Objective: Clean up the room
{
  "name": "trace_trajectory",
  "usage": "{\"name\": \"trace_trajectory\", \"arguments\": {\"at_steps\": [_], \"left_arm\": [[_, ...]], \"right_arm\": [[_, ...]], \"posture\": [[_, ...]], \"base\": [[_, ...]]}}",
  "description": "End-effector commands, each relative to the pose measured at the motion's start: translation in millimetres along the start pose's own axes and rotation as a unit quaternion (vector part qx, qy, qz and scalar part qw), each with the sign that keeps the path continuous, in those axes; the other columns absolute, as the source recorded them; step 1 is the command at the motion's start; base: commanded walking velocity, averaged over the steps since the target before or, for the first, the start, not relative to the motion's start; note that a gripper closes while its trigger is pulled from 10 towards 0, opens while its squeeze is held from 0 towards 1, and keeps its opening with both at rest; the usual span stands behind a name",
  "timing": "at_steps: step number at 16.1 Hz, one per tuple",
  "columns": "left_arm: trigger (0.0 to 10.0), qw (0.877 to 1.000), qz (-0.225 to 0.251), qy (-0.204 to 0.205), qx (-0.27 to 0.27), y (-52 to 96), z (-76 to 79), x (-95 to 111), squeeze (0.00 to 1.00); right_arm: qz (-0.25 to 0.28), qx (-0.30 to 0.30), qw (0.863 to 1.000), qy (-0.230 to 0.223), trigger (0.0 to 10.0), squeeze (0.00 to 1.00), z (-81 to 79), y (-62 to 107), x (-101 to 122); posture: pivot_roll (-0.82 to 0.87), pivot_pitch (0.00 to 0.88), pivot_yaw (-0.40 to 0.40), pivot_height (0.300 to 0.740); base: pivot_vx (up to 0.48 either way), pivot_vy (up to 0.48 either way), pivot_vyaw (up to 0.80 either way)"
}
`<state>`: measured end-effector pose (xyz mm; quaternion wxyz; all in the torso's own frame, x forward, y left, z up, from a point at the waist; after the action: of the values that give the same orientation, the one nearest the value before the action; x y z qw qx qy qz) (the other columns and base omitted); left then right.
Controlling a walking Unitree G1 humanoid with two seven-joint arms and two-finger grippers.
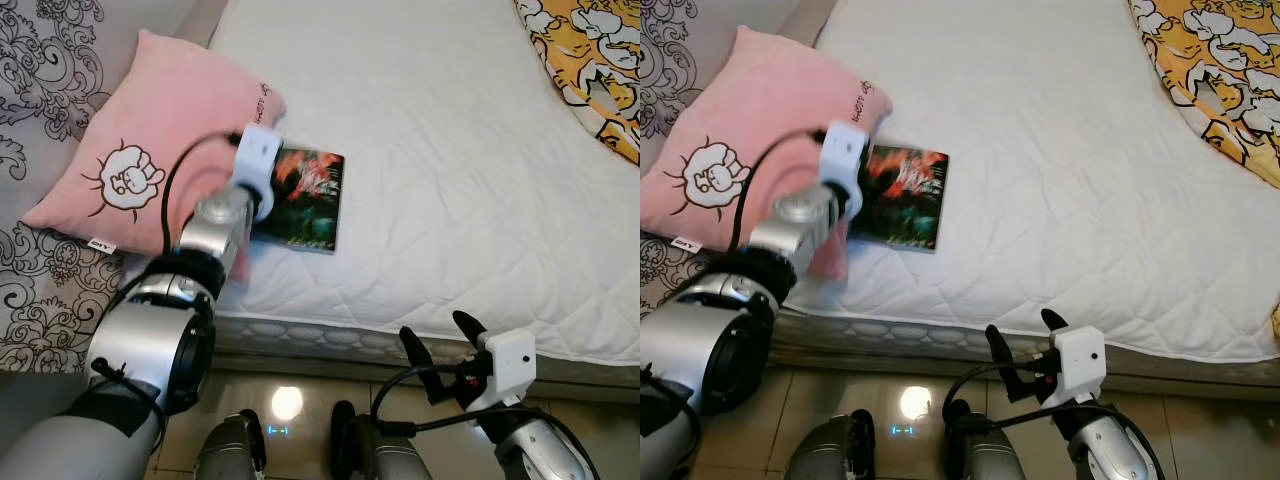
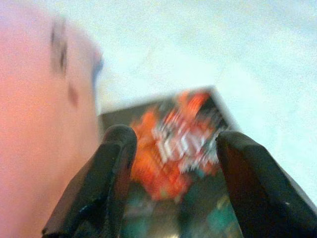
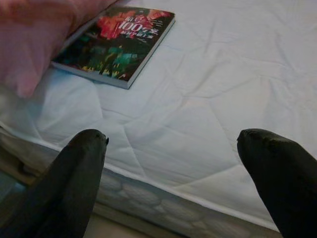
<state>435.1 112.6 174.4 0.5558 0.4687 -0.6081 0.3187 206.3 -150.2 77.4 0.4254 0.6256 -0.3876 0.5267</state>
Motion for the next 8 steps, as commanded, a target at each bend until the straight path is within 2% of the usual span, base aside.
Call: {"name": "trace_trajectory", "arguments": {"at_steps": [1,4,5,6,8], "left_arm": [[10.0,1.000,0.014,-0.012,-0.015,-2.0,4.2,9.2,1.00],[10.0,1.000,-0.001,-0.009,-0.013,1.4,-1.6,0.5,1.00],[10.0,1.000,-0.004,-0.004,-0.013,3.1,-3.1,-3.7,0.67],[10.0,1.000,0.011,0.017,0.022,12.5,-17.9,-13.1,0.00],[10.0,0.998,0.029,0.028,0.046,18.5,-25.6,-15.7,0.00]], "right_arm": [[-0.007,-0.005,1.000,-0.003,10.0,0.08,1.5,2.3,-5.1],[-0.005,-0.004,1.000,-0.004,10.0,0.09,0.8,1.1,-5.2],[-0.004,-0.004,1.000,-0.004,10.0,0.09,0.8,0.7,-5.5],[0.015,-0.015,1.000,0.005,10.0,0.08,3.5,-2.0,1.3],[0.030,-0.024,0.999,0.013,10.0,0.09,6.6,-4.6,7.1]], "posture": [[-0.05,0.208,-0.063,0.740],[-0.04,0.205,-0.057,0.740],[-0.04,0.202,-0.055,0.740],[-0.02,0.184,-0.042,0.740],[0.00,0.171,-0.038,0.740]], "base": [[0.000,0.000,0.00],[0.000,0.000,0.00],[0.000,0.000,0.00],[0.000,0.000,0.00],[0.000,0.000,0.00]]}}
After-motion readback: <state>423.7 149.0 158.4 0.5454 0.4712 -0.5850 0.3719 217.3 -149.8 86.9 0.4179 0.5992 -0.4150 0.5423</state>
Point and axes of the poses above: a point about 5 cm out from each wrist's last joint towards the gripper, its own y axis pointing back from the gripper into the wrist, its own x axis along the axis of the wrist's last joint, z = x × y, the point moved 3 cm from there along -y, pointing out of the wrist towards the gripper, and after that the axes turned 1 degree about -y, right-handed, at the moved point
